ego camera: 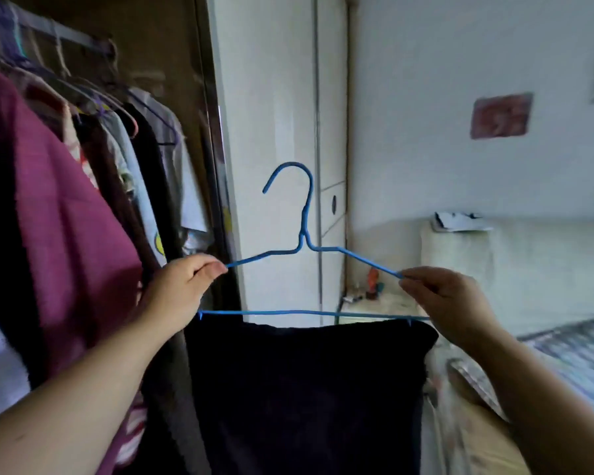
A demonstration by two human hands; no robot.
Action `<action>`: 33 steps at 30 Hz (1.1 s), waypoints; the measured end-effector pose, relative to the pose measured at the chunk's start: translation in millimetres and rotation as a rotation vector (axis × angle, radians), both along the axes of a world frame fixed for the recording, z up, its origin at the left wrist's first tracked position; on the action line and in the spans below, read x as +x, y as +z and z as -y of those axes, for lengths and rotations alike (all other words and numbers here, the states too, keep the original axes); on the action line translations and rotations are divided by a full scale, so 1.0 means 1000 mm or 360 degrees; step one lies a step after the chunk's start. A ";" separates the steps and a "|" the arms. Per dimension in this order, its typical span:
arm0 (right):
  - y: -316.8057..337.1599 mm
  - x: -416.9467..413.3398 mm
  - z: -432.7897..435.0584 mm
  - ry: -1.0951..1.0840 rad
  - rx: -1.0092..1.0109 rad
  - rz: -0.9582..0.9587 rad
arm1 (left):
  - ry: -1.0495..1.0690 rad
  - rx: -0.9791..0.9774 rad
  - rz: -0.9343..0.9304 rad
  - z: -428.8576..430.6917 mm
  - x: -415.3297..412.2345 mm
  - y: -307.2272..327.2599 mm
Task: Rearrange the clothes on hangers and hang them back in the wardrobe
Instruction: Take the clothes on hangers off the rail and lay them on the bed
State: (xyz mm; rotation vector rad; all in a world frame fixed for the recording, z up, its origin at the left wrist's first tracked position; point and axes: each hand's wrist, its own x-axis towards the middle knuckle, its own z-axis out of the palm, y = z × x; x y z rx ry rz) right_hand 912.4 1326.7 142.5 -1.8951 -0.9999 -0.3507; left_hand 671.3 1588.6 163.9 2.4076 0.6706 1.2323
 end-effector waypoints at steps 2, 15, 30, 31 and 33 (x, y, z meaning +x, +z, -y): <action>-0.033 -0.037 0.030 -0.0249 -0.0033 -0.0031 | -0.0208 -0.0017 -0.0133 0.008 -0.002 -0.028; -0.162 -0.238 0.249 -0.1213 -0.0082 -0.0542 | -0.1005 -0.0050 -0.0458 0.166 0.004 -0.118; -0.216 -0.478 0.570 -0.2241 -0.0017 -0.0992 | -0.2058 -0.0104 -0.1072 0.569 0.002 -0.215; -0.219 -0.492 0.593 -0.2301 -0.0004 -0.1005 | -0.2122 -0.0076 -0.1122 0.600 -0.002 -0.222; -0.230 -0.514 0.635 -0.2375 0.0038 -0.1059 | -0.2239 -0.0019 -0.1227 0.659 -0.010 -0.234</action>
